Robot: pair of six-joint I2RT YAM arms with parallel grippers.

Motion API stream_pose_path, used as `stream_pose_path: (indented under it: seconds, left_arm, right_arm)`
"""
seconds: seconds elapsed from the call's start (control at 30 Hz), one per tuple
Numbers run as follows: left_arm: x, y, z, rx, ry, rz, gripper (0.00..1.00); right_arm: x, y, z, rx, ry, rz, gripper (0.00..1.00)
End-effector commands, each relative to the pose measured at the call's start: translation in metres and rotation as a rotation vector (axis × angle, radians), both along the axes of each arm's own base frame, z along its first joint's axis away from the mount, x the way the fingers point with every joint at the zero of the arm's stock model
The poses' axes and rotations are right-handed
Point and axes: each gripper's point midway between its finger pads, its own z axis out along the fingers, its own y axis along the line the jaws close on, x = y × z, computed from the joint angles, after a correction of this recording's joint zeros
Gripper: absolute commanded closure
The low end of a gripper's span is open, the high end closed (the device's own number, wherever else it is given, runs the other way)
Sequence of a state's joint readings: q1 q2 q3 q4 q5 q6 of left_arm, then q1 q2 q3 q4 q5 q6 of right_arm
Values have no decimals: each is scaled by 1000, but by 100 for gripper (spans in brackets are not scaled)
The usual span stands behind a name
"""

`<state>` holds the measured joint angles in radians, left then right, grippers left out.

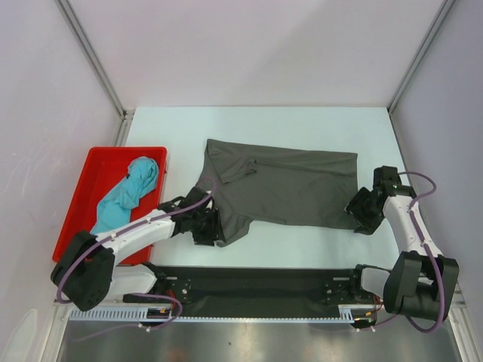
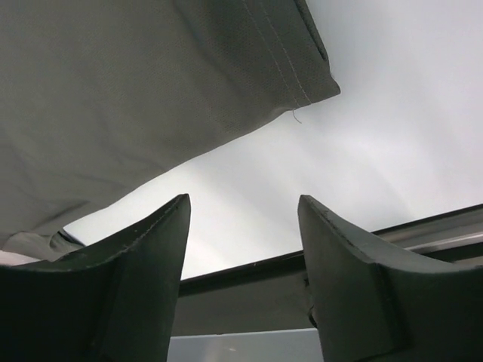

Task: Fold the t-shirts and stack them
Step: Fold the tshirt

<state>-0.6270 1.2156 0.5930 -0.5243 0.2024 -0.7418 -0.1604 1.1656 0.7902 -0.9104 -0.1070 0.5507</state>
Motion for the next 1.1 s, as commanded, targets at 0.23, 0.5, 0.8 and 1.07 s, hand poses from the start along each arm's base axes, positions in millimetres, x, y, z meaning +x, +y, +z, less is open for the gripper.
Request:
stream_pose_path:
  seconds: [0.23,0.5,0.8,1.07]
  left_arm:
    - [24,-15,0,-22,-13,-30,50]
    - [26,-26,-1,-74,29,-58,52]
    - [38,-30,35,-207,24,10,84]
    - [99,-14,49,-406,13,206,73]
  right_arm:
    - [0,6,-22,137,41,-88,47]
    - [3,10,-24,176,31,-84,50]
    - [11,12,-23,194,3,-78,50]
    - [14,16,-22,209,-3,-53,50]
